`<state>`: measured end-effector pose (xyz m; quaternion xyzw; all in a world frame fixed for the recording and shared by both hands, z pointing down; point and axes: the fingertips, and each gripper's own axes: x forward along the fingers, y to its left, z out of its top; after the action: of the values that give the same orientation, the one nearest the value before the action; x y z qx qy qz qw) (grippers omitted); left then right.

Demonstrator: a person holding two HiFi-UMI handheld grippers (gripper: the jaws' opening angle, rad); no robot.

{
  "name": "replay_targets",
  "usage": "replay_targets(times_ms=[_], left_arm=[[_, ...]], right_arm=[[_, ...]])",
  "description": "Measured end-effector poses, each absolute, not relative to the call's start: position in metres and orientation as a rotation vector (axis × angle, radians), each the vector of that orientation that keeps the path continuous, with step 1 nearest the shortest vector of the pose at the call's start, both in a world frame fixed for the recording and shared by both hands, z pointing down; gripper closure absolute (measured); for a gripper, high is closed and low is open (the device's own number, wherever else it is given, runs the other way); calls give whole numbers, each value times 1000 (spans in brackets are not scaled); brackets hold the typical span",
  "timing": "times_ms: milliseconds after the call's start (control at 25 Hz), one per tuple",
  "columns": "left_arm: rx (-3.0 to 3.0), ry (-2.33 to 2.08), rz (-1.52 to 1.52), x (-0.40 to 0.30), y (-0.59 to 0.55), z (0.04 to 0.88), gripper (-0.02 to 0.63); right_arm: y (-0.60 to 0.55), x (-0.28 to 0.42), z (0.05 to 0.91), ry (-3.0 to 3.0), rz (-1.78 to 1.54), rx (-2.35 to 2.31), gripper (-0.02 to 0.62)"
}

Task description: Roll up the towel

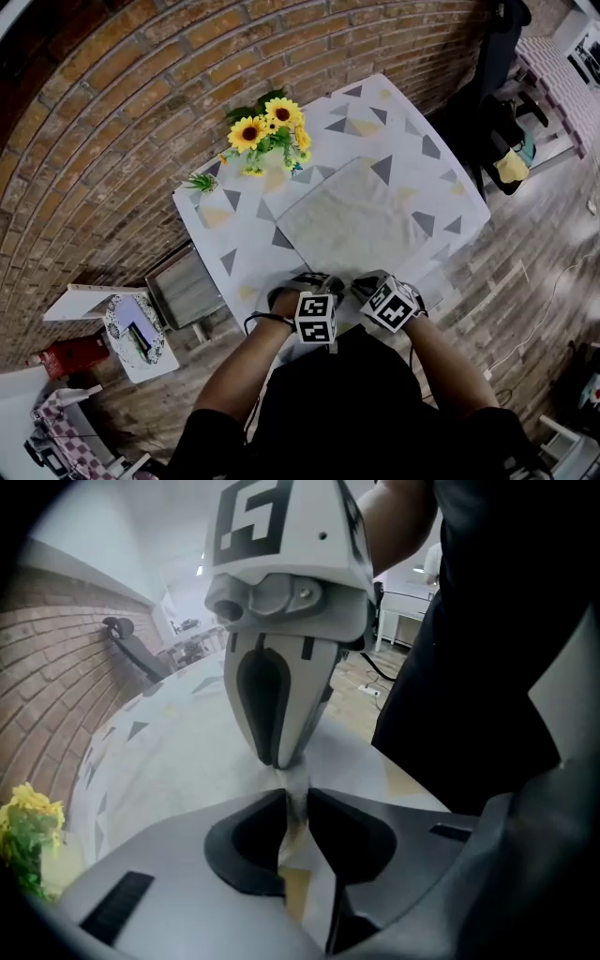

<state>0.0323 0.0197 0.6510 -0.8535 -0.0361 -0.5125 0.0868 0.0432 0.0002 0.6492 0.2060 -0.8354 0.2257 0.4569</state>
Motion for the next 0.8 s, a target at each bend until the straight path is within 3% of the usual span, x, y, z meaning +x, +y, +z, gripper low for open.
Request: replay_targets(times_ms=[120,520,800], left_arm=[[-2598,-79,-1523,34,14,651,560],[-2916,-187,-1597,34,22,644,575],[-2905,-221,-1607,33,38,645,575]], right_arm=[[0,48,644,-2037,466,528,537],[26,39,646,-2020,277,407,483],[35,39,653,-2006,334,398,529]])
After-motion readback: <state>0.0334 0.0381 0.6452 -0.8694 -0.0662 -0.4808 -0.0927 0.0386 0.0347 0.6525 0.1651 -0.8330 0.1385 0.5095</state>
